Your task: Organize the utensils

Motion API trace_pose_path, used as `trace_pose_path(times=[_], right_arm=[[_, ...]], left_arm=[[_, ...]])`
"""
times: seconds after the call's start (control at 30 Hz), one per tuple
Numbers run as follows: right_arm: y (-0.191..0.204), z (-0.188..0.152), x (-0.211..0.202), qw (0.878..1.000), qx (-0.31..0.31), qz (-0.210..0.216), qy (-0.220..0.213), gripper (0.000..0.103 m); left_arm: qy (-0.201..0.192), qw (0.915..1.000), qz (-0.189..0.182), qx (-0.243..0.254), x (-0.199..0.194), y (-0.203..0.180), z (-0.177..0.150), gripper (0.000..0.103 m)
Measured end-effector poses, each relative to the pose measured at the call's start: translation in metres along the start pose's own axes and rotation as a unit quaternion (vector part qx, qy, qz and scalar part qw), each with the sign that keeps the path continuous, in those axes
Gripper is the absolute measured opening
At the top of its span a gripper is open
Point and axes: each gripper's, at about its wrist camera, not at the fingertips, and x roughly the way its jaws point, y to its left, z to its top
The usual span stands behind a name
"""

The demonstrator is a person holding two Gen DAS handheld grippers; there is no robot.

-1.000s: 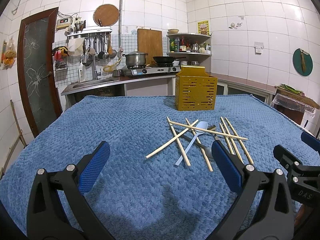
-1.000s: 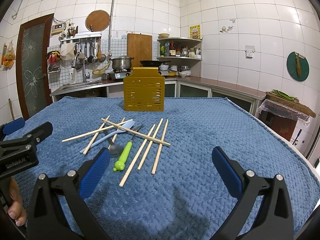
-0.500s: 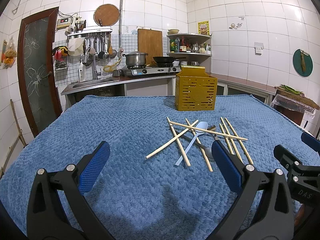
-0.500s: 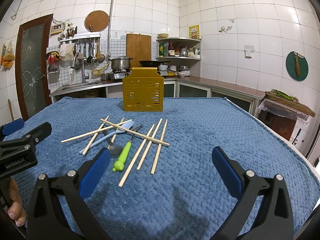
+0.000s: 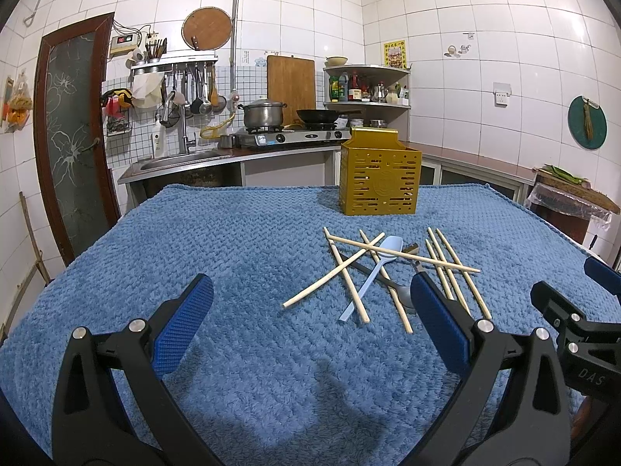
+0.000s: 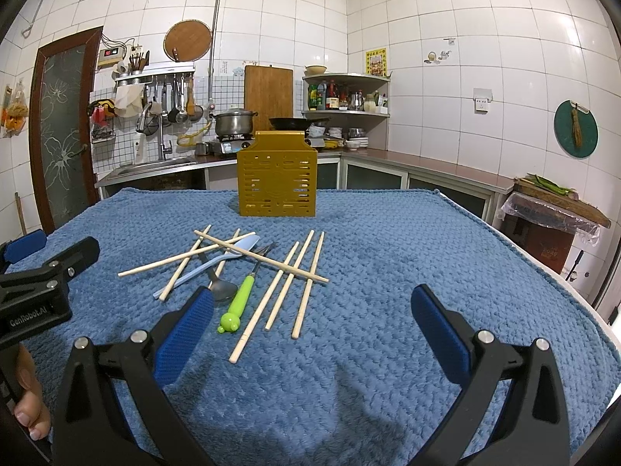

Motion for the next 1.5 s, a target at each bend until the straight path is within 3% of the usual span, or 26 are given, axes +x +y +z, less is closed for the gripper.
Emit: trace_pose_path(times=[0.87, 1.07, 1.2, 1.5], right_arm=[[-0.003, 0.001, 0.000, 1.000, 0.005, 0.006, 0.007, 0.099], [-0.007, 0.015, 0.006, 1.000, 0.005, 0.016, 0.004, 0.099], [-0.005, 0.032, 0.026, 0.999, -0.012, 0.021, 0.028, 0.099], [-0.002, 0.076, 0.072, 0.997, -0.036, 0.022, 0.060, 0.099]], left_arm=[[0.013, 0.9999, -0.004, -0.010, 0.007, 0.001, -0.002, 0.098], [0.040, 0.9991, -0.008, -0.006, 0.017, 0.004, 0.007, 0.098], [0.061, 0.9981, -0.009, -0.002, 0.025, 0.009, 0.020, 0.098], [0.147, 0.9881, -0.035, -0.027, 0.076, 0.037, 0.068, 0.098]])
